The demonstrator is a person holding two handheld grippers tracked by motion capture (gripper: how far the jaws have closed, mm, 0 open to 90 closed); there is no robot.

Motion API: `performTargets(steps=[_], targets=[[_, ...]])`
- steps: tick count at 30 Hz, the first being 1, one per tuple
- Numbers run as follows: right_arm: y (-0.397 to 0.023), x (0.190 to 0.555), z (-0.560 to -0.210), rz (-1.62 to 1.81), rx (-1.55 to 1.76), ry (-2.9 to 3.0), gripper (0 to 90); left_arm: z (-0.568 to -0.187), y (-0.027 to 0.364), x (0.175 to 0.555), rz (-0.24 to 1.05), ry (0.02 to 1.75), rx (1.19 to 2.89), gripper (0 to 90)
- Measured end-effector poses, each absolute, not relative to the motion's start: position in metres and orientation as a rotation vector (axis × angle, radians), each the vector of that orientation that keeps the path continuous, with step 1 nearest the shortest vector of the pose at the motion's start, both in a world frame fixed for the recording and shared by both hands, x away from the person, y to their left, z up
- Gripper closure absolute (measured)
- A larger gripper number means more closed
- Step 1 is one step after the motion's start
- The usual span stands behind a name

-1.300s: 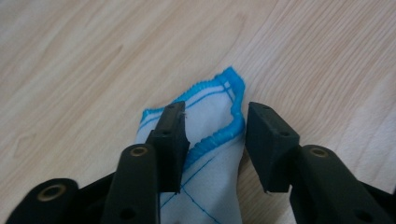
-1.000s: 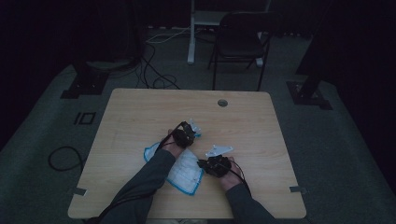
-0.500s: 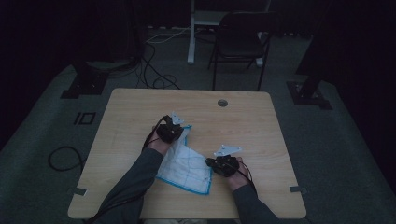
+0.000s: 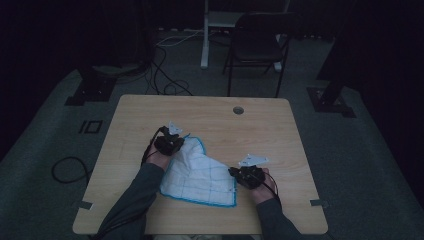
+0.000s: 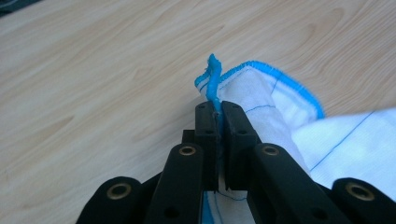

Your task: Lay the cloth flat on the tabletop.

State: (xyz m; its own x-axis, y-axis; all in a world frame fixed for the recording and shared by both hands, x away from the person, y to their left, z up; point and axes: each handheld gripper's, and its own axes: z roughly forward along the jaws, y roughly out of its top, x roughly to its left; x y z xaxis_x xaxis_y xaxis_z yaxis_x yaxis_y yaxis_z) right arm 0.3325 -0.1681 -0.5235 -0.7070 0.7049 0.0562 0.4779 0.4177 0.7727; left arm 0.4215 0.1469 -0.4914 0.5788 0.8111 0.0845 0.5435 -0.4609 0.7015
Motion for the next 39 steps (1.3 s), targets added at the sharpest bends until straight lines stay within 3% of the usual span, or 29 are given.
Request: performTargets(steps=[11, 18, 26, 39], targets=[[-0.185, 0.331, -0.518, 1.184, 1.068, 2.353, 86.5, -0.511, 0.170, 0.422, 0.537, 1.204, 2.172, 86.7], [-0.175, 0.320, -0.519, 1.185, 1.026, 2.388, 86.4, -0.508, 0.168, 0.416, 0.546, 1.209, 2.152, 76.6], [-0.154, 0.306, -0.524, 1.224, 0.959, 2.455, 86.0, -0.485, 0.135, 0.395, 0.591, 1.065, 2.176, 73.2], [-0.151, 0.305, -0.532, 1.279, 0.949, 2.518, 85.3, -0.486, 0.047, 0.371, 0.450, 0.787, 2.272, 72.4]])
